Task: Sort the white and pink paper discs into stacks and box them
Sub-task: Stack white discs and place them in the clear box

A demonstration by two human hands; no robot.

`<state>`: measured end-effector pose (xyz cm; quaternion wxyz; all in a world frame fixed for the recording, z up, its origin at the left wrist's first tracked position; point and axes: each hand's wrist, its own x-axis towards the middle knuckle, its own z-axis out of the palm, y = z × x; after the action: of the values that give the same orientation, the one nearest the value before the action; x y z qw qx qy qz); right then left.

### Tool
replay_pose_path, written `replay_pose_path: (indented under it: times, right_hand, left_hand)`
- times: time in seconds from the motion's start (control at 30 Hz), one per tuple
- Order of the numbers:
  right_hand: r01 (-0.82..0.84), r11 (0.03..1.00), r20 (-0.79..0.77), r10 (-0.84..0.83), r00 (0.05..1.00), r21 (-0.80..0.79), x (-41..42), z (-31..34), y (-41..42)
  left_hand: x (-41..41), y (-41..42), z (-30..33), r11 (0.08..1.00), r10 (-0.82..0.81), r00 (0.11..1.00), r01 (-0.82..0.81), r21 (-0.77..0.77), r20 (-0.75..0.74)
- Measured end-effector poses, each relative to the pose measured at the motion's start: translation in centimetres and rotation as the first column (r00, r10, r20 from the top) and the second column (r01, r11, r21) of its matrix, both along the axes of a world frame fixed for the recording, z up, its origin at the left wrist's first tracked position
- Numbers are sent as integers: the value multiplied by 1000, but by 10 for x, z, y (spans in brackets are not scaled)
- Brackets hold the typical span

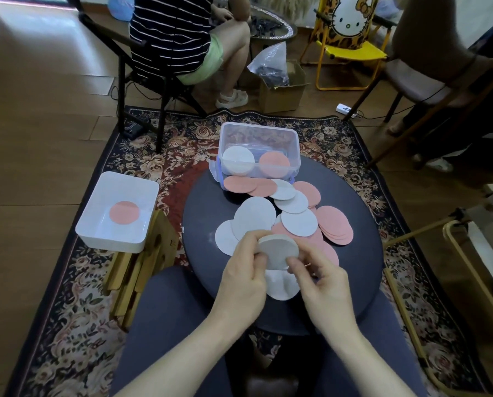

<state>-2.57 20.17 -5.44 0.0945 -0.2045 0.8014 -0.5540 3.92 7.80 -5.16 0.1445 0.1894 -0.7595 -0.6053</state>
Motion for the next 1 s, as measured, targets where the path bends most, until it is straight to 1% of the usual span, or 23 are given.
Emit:
replay_pose_path:
  times: [0.07,0.13,0.17,0.2,0.23,0.27,0.33,0.4,0.43,0.57,0.67,0.73,0.87,0.93,1.0]
  right_hand:
    - [34,992,105,-22,994,-121,-15,8,-7]
    - [88,979,151,-60,987,-183,-36,17,-13]
    - [99,976,141,-72,987,-194,-48,22,-17]
    - [93,976,111,-72,991,-198,-61,28,-23]
    - [80,979,75,-67,995,-189,-74,33,-29]
    - [69,983,47,-62,997,-169,-88,38,-37]
    - [57,990,28,-54,998,-126,-114,44,-56]
    - [48,993,23,-46,999,-107,-136,48,-79]
    - [43,995,11,-42,999,-93,-145,49,-90]
    - [5,999,-45,-3,999,52,-171,41,-129]
    - [-56,976,-19,61,998,211,-181,26,-149]
    - [-86,944,-25,99,995,318,-184,17,-157]
    - [-88,868,-98,156,983,489,-185,13,-162]
    - [-90,806,-102,184,978,585,-186,12,-162]
    - [-102,761,-86,203,975,640,-187,12,-160]
  left_hand:
    - [-15,-18,6,997,30,997,-35,-63,-69]
    - [-35,-46,6,972,110,979,-141,-188,-169]
    - [-47,-64,1,945,159,967,-207,-252,-197]
    - [-60,-83,-5,913,203,960,-257,-316,-195]
    - [-71,-99,-11,889,238,958,-280,-362,-158]
    - [-82,-114,-16,885,258,962,-274,-377,-93]
    - [-99,-132,-26,926,228,973,-209,-314,23]
    - [-107,-137,-37,954,166,985,-150,-258,39]
    - [-109,-136,-42,951,156,988,-145,-274,18]
    - [-105,-131,-56,906,177,981,-195,-375,-82]
    - [-104,-131,-60,885,165,980,-196,-423,-110]
    - [-103,-132,-59,884,158,981,-193,-426,-116]
    - [-102,-130,-60,874,157,984,-179,-452,-86]
    - [-101,-130,-60,872,160,984,-178,-455,-79]
    - [-102,-129,-59,871,153,985,-171,-460,-77]
